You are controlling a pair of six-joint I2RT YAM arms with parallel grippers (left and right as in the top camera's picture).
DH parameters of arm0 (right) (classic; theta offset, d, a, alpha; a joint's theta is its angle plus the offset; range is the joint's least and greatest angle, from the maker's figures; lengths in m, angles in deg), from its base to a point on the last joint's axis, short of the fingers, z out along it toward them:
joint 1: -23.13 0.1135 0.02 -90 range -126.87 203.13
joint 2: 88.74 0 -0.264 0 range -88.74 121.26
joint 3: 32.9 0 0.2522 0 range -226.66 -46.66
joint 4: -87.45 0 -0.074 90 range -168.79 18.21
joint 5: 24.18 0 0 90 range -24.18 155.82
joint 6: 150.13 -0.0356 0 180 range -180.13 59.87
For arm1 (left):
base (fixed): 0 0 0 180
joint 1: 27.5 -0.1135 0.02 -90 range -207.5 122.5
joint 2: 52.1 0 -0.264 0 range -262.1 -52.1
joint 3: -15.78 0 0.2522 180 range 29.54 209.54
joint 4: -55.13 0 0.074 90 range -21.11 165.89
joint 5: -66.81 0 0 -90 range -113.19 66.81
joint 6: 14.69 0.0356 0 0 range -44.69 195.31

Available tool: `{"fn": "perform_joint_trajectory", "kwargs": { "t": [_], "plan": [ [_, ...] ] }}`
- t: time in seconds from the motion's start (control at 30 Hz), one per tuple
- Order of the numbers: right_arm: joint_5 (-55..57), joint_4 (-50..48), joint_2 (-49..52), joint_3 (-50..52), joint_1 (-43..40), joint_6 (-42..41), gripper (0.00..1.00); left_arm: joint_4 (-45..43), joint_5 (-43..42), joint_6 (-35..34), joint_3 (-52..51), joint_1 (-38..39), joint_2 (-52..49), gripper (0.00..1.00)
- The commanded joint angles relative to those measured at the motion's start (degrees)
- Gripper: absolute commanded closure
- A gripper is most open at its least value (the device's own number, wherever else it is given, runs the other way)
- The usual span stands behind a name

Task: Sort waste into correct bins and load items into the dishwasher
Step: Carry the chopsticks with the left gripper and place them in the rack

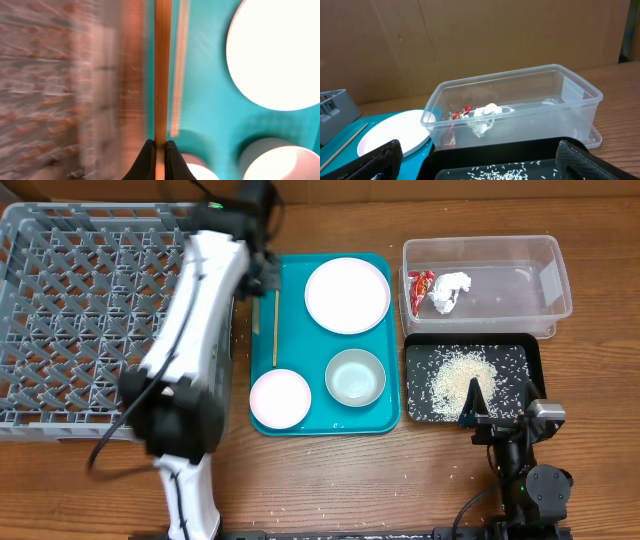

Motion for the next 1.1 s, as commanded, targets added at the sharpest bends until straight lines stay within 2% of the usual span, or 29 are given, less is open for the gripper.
{"fn": "perform_joint_trajectory", "kwargs": {
  "t": [0.0, 0.03, 0.13, 0.2, 0.23, 0.33, 0.43, 0.47, 0.57, 0.6, 0.63, 0.67, 0.73, 0.8, 0.83, 0.9, 1.0, 1.07],
  "plan": [
    [-0.22, -0.2, -0.39, 0.57, -0.28, 0.22, 0.0, 7.41, 19.39, -0.96, 1.25, -1.79, 7.02, 0.96],
    [-0.22, -0.2, -0.39, 0.57, -0.28, 0.22, 0.0, 8.46, 21.0, -1.31, 1.22, -2.38, 6.95, 0.96],
    [-0.22, -0.2, -0.39, 0.57, -0.28, 0.22, 0.0, 7.52, 18.58, -0.39, -1.95, -5.11, 5.95, 0.96],
    [-0.22, -0.2, -0.39, 0.57, -0.28, 0.22, 0.0, 2.86, 13.44, 0.22, -8.48, -7.74, 4.87, 0.96],
    [-0.22, -0.2, -0.39, 0.57, -0.28, 0.22, 0.0, -1.09, 10.6, 2.91, -12.2, -8.63, 4.46, 0.96],
    [-0.22, -0.2, -0.39, 0.57, -0.28, 0.22, 0.0, -6.56, 9.79, 5.7, -18.4, -10.03, 3.54, 0.96],
    [-0.22, -0.2, -0.39, 0.57, -0.28, 0.22, 0.0, -8.41, 8.79, 7.34, -19.21, -10.38, 3.52, 0.86],
    [-0.22, -0.2, -0.39, 0.57, -0.28, 0.22, 0.0, -8.79, 5.99, 11.43, -19.1, -10.38, 3.54, 0.81],
    [-0.22, -0.2, -0.39, 0.57, -0.28, 0.22, 0.0, -7.13, 2.12, 14.73, -16.9, -9.55, 3.67, 0.76],
    [-0.24, -0.2, -0.39, 0.57, -0.28, 0.22, 0.0, -6.23, 2.97, 15.04, -16.02, -9.07, 3.82, 0.69],
    [-0.22, -0.2, -0.39, 0.57, -0.28, 0.22, 0.0, -5.79, 3.08, 14.58, -15.61, -8.85, 3.87, 0.62],
    [-0.24, -0.2, -0.39, 0.57, -0.28, 0.22, 0.0, -5.75, 1.81, 14.32, -15.54, -8.81, 3.87, 0.6],
    [-0.22, -0.2, -0.39, 0.57, -0.28, 0.22, 0.0, -5.53, -4.04, 13.05, -15.58, -8.85, 3.85, 0.6],
    [-0.22, -0.2, -0.39, 0.57, -0.28, 0.22, 0.0, -7.65, -15.15, 12.28, -15.74, -8.15, 3.8, 0.61],
    [-0.22, -0.2, -0.39, 0.57, -0.28, 0.22, 0.0, -9.31, -16.17, 12.28, -16.06, -7.26, 3.69, 0.61],
    [-0.22, -0.2, -0.39, 0.57, -0.28, 0.22, 0.0, -14.62, -12.04, 11.26, -18.86, -4.24, 3.58, 0.6],
    [-0.24, -0.2, -0.39, 0.57, -0.28, 0.22, 0.0, -22.23, -5.84, 3.82, -25.38, -0.96, 3.28, 0.6],
    [-0.22, -0.2, -0.39, 0.57, -0.28, 0.22, 0.0, -26.97, -5.14, 1.18, -29.53, 0.2, 2.84, 0.6]
  ]
}}
